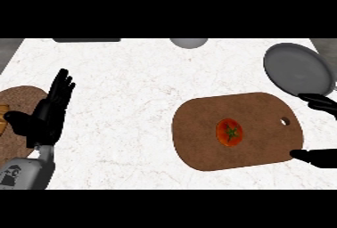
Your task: Pick the tomato from the cutting board and place it in the pan
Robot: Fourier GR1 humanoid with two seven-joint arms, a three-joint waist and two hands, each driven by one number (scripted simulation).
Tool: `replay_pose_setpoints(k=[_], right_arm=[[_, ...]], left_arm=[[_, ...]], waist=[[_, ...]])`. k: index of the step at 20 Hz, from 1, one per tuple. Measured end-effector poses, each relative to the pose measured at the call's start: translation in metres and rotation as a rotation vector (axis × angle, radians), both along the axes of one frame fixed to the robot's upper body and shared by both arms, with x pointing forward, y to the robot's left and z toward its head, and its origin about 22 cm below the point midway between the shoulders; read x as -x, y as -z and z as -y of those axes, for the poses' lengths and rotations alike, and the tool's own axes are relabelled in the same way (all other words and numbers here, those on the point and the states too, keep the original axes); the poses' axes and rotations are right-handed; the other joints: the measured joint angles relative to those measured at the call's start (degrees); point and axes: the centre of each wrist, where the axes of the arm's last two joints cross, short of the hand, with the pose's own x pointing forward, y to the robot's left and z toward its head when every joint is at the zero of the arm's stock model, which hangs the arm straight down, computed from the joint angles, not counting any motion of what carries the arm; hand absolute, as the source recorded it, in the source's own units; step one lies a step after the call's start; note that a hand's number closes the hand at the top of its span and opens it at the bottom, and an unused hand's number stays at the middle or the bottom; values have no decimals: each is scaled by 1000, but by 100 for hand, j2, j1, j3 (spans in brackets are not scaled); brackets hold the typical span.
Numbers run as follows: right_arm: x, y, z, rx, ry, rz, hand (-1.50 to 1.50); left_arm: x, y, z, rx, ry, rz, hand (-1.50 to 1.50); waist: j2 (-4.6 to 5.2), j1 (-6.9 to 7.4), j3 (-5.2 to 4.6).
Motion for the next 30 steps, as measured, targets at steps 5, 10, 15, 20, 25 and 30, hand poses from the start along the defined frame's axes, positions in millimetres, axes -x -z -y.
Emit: replay_pose_setpoints(k=[5,10,15,20,25,30], right_arm=[[3,-62,25,243,-5,22,-150],[13,-117,15,414,9,-4,-150],[20,-148,-16,480,44,29,-150],[30,-166,-51,510,33,28,-150],[39,-158,-80,524,-52,-25,-150],[51,-149,-101,559,-68,-46,-150]], left_arm=[[-5,-4,-3,1,0,-12,0],[-6,2,-5,-6,-14,-10,0],[-9,-2,-1,-4,1,-10,0],[-13,-2,2,-4,9,-11,0],[-16,-9,-3,-4,12,-11,0],[-15,-3,5,-4,10,-13,0]], waist=[[-21,-27,-13],[-29,-47,-18],[-17,15,-15],[-9,50,-13],[-6,64,-12],[-5,60,-10]])
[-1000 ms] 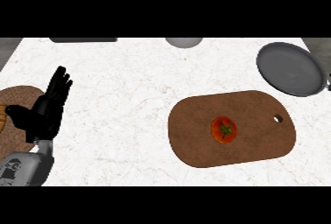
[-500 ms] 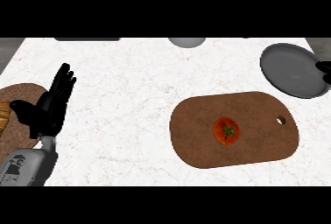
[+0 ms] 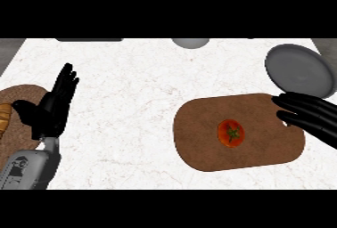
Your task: Pick the tomato from the cutting board and place it in the pan
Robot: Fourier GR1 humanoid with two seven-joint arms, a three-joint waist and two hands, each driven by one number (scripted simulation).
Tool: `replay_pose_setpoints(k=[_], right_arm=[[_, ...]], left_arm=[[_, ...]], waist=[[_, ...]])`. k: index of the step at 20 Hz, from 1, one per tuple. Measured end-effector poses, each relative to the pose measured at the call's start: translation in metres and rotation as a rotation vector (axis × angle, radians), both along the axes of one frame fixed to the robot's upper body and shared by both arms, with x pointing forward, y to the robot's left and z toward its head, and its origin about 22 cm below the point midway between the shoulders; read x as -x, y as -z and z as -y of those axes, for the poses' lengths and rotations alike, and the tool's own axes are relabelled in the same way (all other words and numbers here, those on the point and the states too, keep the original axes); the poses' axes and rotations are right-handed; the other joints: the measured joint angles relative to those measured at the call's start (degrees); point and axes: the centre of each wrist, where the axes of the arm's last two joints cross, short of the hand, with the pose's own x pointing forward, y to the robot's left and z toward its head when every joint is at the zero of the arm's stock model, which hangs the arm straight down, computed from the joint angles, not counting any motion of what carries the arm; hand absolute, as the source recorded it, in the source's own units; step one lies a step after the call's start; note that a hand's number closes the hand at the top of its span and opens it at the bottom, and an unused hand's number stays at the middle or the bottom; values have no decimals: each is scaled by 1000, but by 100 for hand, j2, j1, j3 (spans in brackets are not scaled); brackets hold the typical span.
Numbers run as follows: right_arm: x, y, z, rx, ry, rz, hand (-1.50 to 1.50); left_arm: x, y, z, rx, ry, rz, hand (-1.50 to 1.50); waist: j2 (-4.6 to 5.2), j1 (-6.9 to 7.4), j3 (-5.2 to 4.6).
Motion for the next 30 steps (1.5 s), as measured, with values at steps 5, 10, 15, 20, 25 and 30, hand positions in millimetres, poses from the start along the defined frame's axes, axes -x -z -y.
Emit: replay_pose_setpoints(k=[5,10,15,20,25,30], right_arm=[[-2,18,-8,49,60,-38,-150],[-9,27,-14,59,133,-38,-150],[-24,42,-22,114,171,-62,-150],[-36,56,-23,154,145,-103,-150],[-37,72,-34,211,109,-124,-150],[-44,87,-39,251,105,-122,-150]], left_arm=[[-3,2,-5,4,-1,4,0],[0,-3,-1,1,1,4,0],[1,4,4,4,3,2,0],[-1,-1,2,0,8,1,0],[-3,1,3,3,2,5,0],[-3,2,-3,1,2,1,0]], waist=[[5,10,0],[4,22,2],[8,29,2],[7,24,2],[6,18,3],[7,16,3]])
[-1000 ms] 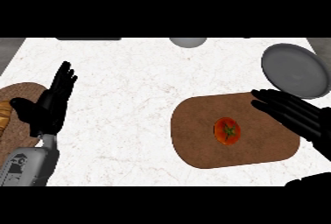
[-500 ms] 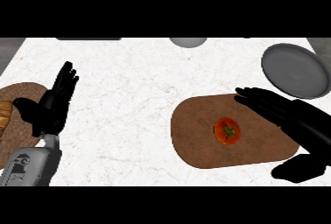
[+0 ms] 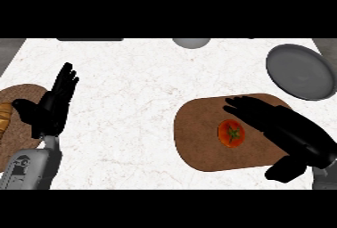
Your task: Pick the tomato from the cutting board and place it in the pan
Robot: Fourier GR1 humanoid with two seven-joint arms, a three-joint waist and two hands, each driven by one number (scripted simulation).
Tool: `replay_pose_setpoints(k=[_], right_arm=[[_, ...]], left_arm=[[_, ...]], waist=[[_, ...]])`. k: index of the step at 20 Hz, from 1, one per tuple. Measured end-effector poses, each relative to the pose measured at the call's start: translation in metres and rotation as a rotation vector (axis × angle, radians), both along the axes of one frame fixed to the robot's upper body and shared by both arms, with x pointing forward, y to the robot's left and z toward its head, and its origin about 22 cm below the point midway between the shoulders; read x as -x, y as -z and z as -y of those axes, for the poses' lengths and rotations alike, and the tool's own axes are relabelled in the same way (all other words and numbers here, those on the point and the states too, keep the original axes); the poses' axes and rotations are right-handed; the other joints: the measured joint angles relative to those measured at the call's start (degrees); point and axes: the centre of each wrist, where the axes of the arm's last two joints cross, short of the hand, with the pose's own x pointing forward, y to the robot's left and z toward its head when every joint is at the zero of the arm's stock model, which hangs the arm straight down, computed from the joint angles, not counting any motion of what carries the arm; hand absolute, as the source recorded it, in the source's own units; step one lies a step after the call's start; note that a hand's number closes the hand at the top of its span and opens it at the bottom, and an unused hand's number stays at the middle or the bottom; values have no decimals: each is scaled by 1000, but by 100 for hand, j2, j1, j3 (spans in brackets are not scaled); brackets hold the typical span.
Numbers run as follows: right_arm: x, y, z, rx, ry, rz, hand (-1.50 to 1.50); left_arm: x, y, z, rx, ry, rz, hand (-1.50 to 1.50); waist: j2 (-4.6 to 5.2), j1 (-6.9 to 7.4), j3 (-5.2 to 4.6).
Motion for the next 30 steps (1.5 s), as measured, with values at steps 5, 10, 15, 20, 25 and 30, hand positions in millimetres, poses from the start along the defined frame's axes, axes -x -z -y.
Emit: replay_pose_setpoints(k=[5,10,15,20,25,30], right_arm=[[-6,1,-6,100,28,26,-150],[-9,7,-18,193,54,38,-150],[-15,20,-24,240,70,21,-150],[-19,35,-34,259,67,14,-150],[-27,43,-40,302,76,12,-150],[-33,52,-40,333,70,-14,-150]], left_arm=[[-2,-4,-3,2,-2,-3,0],[-3,-4,3,2,0,4,0],[3,-7,7,4,3,-1,0],[6,-3,1,3,2,1,0],[6,-2,0,-3,0,3,0],[8,-1,-3,-5,-1,3,0]], waist=[[-1,3,0],[-2,4,-1],[-3,8,-1],[-2,8,-1],[-1,10,-1],[-2,7,0]])
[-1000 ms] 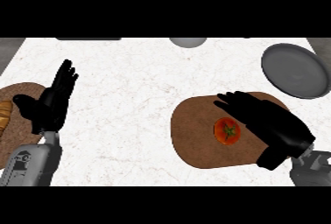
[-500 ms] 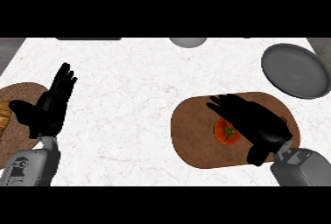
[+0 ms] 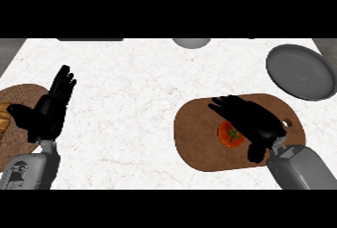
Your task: Pick the tomato from the cutting board and place it in the pan
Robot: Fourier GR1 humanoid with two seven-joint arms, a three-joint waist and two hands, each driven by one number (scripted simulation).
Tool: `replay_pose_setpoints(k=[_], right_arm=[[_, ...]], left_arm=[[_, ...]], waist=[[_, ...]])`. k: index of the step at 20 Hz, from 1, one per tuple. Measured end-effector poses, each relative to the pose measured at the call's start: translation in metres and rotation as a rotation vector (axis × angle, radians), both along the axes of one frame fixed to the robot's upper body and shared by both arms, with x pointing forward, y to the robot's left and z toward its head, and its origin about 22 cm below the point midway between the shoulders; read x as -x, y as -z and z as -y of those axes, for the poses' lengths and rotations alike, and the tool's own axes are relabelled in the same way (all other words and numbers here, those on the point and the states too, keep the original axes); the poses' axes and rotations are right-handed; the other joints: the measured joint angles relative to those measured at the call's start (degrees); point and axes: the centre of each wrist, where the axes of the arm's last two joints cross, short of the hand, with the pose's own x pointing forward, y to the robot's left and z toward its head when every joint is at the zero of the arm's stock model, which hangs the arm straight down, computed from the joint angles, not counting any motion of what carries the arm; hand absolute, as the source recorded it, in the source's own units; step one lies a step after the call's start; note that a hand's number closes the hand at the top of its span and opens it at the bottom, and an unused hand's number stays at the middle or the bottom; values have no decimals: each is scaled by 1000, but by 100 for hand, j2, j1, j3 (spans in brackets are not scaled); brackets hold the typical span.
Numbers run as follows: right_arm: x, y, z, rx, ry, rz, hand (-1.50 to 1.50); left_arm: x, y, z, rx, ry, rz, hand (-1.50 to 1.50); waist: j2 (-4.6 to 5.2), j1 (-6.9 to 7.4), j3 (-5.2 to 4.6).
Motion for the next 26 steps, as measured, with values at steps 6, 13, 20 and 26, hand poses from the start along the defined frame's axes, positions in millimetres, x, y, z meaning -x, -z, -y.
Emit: replay_pose_setpoints(k=[6,13,20,26], right_arm=[[-3,20,-6,7,-61,-38,150],[-5,24,-10,11,-141,-7,150],[-23,35,-24,-34,236,-103,150],[-46,21,-42,-100,616,-35,150]], left_arm=[[-2,-1,4,6,1,-1,0],[1,-5,2,3,0,-3,0],[2,-10,2,2,8,9,0],[-2,-7,12,7,30,3,0]], waist=[[3,3,0],[-9,4,-6],[-8,14,-47],[26,137,-26]])
